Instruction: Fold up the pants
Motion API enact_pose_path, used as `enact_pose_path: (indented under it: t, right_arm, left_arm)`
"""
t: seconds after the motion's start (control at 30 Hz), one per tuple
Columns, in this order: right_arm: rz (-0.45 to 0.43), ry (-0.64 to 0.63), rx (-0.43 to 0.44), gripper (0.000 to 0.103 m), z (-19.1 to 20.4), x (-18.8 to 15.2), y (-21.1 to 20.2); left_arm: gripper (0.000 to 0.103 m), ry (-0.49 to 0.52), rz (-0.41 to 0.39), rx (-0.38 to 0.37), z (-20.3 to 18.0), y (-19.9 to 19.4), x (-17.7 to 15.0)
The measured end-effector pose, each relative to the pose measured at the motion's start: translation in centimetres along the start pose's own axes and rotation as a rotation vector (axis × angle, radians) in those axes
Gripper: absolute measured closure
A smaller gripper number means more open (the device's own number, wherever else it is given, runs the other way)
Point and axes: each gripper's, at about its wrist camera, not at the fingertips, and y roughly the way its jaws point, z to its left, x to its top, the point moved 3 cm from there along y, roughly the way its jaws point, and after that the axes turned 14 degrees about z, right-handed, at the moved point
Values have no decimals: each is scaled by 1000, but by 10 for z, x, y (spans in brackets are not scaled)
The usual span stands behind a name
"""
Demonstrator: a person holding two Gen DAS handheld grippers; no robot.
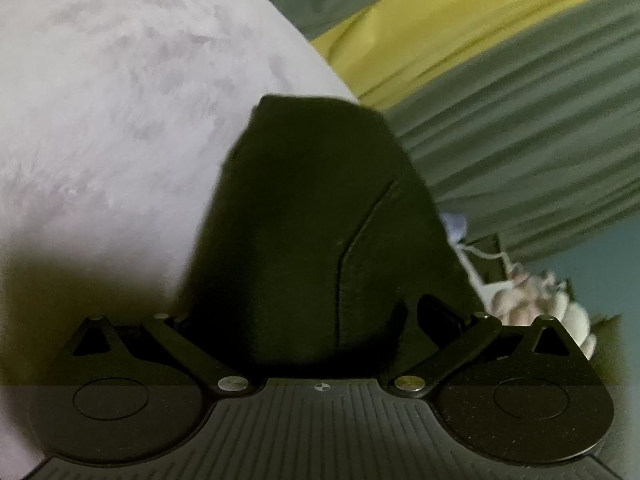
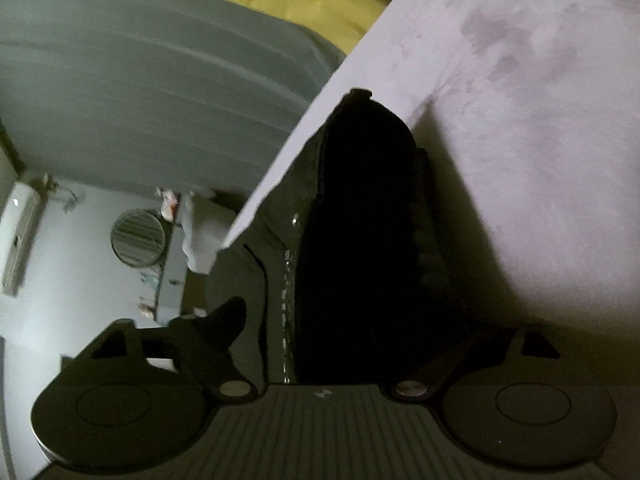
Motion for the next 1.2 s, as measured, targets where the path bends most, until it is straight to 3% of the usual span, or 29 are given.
enact_pose_path:
  t: [0.1, 0.33, 0.4, 0.43, 0.5, 0.57, 0.77, 0.87, 0.93, 1.03, 1.2]
  right_arm:
    - [-28, -20, 26, 32, 16, -1, -3]
    - [-99, -128, 31, 34, 70, 27, 1]
    - [-117, -112, -2, 26, 79, 45, -1]
    - [-129, -114, -70, 25, 82, 54, -1]
    - [-230, -162, -361, 19, 89, 62, -9]
    - [-320, -205, -541, 13, 92, 58, -18]
    - [-245, -266, -559, 12, 71, 0, -8]
    - [-188, -315, -696, 11, 58, -22, 11]
    - [-189, -333, -766, 4, 56, -23, 10]
    - [-184, -372, -805, 4, 58, -22, 17]
    - [-204, -340, -776, 4, 50, -30, 3]
  left_arm:
    - [0, 13, -14, -15, -11, -3, 9]
    - [2, 66, -144, 38, -46, -21, 40]
    - [2, 58, -224, 179, -47, -27, 50]
    - [2, 51, -319, 315, -46, -36, 52]
    - [2, 32, -384, 475, -39, -47, 51]
    - [2, 37, -327, 505, -28, -48, 41]
    - [2, 110, -263, 502, -18, -29, -26]
    - [0, 140, -252, 534, -20, -15, -35]
    - [0, 194, -265, 577, -19, -7, -33]
    - [0, 196, -275, 608, -20, -8, -36]
    - [0, 232, -270, 638, -24, -13, -58]
